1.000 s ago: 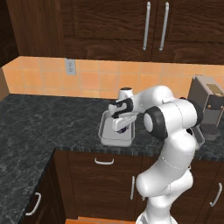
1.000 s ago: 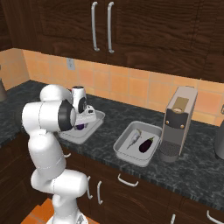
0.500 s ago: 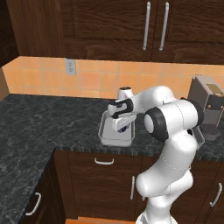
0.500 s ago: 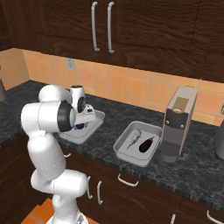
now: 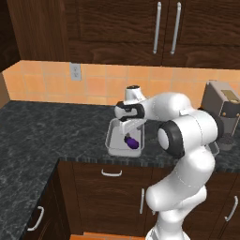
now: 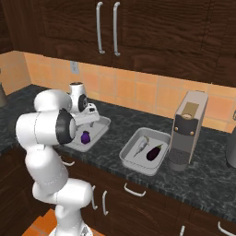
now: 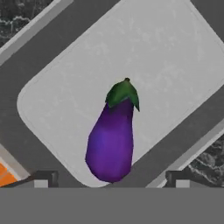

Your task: Place one eggplant and one fish in each tupperware on the nearby counter, to pack two identical lunches.

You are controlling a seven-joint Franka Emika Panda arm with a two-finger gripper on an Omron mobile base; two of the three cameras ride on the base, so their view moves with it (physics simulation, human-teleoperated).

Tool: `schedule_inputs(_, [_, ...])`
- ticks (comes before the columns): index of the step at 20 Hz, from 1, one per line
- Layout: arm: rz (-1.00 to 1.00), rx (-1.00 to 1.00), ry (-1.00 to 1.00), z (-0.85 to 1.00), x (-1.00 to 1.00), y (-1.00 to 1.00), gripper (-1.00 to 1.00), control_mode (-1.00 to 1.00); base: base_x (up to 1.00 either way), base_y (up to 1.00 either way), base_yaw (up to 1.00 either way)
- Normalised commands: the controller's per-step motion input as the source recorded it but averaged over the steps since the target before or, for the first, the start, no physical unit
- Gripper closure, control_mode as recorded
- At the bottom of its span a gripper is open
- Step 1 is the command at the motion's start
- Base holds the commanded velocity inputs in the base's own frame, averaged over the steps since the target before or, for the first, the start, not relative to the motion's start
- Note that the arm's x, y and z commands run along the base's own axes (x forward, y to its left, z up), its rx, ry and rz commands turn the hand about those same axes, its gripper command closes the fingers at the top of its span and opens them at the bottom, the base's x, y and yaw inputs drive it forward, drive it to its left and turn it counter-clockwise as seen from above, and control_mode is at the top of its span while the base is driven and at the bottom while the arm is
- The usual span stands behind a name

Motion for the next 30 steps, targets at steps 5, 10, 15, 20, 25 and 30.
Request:
schedule_inputs(5, [-0.06, 0.04, -0.04, 0.41, -0.97, -0.12, -1.0, -1.0, 0.0, 0.0, 0.0])
schedule_inputs(10, [-0.1, 0.08, -0.01, 0.15, -1.0, -0.4, -1.0, -1.0, 0.0, 0.0, 0.0])
schedule_inputs(15, [-0.15, 0.04, 0.0, 0.24, -1.0, -0.31, -1.0, -1.0, 0.0, 0.0, 0.0])
schedule_inputs(20, [-0.06, 0.0, -0.01, 0.84, -1.0, -0.3, -1.0, -1.0, 0.0, 0.0, 0.0])
schedule_inputs(25, [-0.06, 0.0, -0.08, 0.78, -0.99, -0.12, -1.0, -1.0, 0.0, 0.0, 0.0])
schedule_inputs(30, [0.0, 0.0, -0.09, 0.19, -0.78, -0.05, -1.0, -1.0, 0.0, 0.0, 0.0])
